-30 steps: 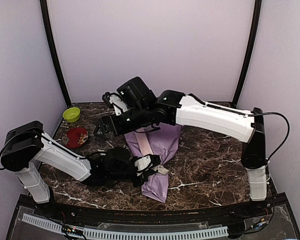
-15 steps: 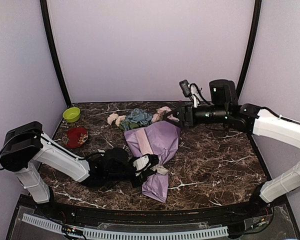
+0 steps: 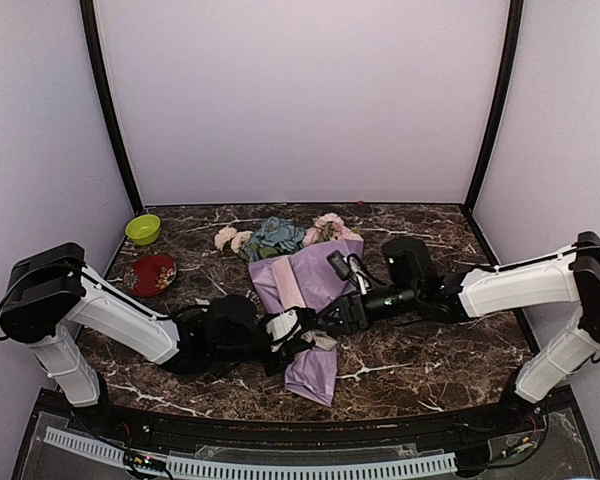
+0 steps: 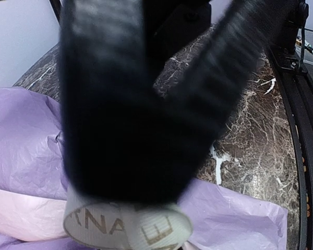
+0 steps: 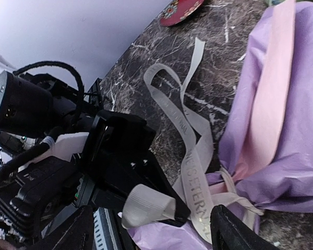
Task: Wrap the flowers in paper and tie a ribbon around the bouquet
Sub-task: Cross the half-tied ribbon over the folded bouquet.
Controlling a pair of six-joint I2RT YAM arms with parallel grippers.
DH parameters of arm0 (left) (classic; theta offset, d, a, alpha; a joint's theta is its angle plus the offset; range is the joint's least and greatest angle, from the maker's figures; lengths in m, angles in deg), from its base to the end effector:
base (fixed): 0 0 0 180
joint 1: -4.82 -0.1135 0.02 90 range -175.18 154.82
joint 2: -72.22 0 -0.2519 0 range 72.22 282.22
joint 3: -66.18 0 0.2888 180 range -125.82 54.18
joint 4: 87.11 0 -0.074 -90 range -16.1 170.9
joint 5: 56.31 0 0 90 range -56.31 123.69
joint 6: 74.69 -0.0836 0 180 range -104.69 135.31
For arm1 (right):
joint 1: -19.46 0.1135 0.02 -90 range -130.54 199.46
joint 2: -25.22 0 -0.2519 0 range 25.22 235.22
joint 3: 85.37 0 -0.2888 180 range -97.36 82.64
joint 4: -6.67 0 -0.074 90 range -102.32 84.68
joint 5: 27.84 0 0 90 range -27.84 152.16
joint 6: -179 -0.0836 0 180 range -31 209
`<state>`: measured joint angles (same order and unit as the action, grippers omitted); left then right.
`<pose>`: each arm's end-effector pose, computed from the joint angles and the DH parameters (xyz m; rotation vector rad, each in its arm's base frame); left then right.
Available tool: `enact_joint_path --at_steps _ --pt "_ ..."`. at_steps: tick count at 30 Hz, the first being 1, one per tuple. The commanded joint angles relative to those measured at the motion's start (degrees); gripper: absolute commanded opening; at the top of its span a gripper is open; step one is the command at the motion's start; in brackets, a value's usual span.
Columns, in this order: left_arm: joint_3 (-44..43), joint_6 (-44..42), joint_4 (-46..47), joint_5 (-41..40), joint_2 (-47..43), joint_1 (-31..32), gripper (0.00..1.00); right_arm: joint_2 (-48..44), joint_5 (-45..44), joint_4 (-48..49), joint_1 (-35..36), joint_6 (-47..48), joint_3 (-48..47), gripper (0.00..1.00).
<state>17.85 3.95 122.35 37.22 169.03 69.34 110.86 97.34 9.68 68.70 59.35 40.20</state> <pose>0.1632 -0.3544 0.0961 1.2400 1.5205 -0.6799 0.2072 0.3142 0.1478 -0.8107 2.1639 1.4191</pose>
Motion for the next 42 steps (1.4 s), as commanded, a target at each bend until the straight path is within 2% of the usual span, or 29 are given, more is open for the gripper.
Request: enact_joint_path --at_steps 1,3,5,10,11,12,15,16,18,20,22,26,30,32,35,37,39,42 --pt "-0.4 0.7 -0.1 1.1 -0.9 0.3 0.0 5.0 2.6 6.2 2.4 -1.0 -3.4 0.75" --pt "-0.2 0.7 -0.4 1.0 -1.2 0.3 0.0 7.2 2.2 6.4 2.7 -1.4 -4.0 0.72" --pt "0.0 0.5 -0.1 0.8 -1.4 0.3 0.0 7.9 2.4 7.1 2.7 -1.8 -4.3 0.6" --pt "0.3 0.4 -0.4 0.9 -1.7 0.3 0.0 8.0 1.8 7.5 2.6 -2.7 -4.4 0.2" --pt "0.4 0.4 -0.2 0.7 -1.6 0.2 0.0 7.8 1.2 7.1 2.6 -2.5 -4.3 0.05" --pt "0.4 0.4 0.0 0.7 -1.5 0.2 0.0 7.7 0.2 6.4 2.6 -2.5 -4.4 0.0" --pt "-0.2 1.1 -1.2 1.1 -1.6 0.3 0.0 7.2 -0.5 5.4 2.4 -3.1 -4.7 0.0" --pt "-0.7 1.8 -2.8 1.2 -1.9 0.3 0.03 7.0 -0.7 5.7 2.4 -3.2 -4.5 0.0" --pt "-2.3 3.9 -7.0 0.5 -2.8 0.3 0.35 6.6 -2.2 4.6 2.3 -3.1 -4.6 0.0" --pt "-4.1 6.4 -12.9 -0.9 -4.8 0.3 0.52 6.5 -3.8 2.6 2.3 -3.1 -5.3 0.0" --pt "-5.1 9.2 -18.3 -1.8 -7.8 0.2 0.65 6.7 -4.5 1.3 2.3 -3.2 -6.1 0.0" --pt "-4.0 14.0 -26.0 -2.4 -16.3 0.2 0.78 6.6 -5.7 0.6 2.4 -3.2 -6.1 0.0" --pt "-5.7 21.3 -38.6 -7.5 -23.7 -1.8 0.82 6.8 -5.2 0.7 2.4 -3.4 -6.5 0.0" --pt "-6.8 30.1 -48.2 -12.3 -26.4 -8.0 0.82 7.0 -4.9 0.6 2.4 -3.6 -7.0 0.0" --pt "-6.6 43.1 -64.9 -13.4 -28.4 -20.8 0.81 7.1 -4.2 0.6 2.4 -3.7 -7.6 0.0" --pt "-3.6 46.2 -67.6 -13.0 -30.2 -27.2 0.82 7.2 -3.8 0.8 2.6 -3.5 -7.9 0.0" --pt "0.8 47.2 -66.5 -11.7 -31.6 -32.0 0.83 7.8 -3.3 0.6 2.6 -3.4 -8.5 0.0" --pt "4.2 48.9 -65.3 -11.8 -30.1 -34.7 0.83 8.4 -2.6 0.5 2.8 -3.3 -9.3 0.0"
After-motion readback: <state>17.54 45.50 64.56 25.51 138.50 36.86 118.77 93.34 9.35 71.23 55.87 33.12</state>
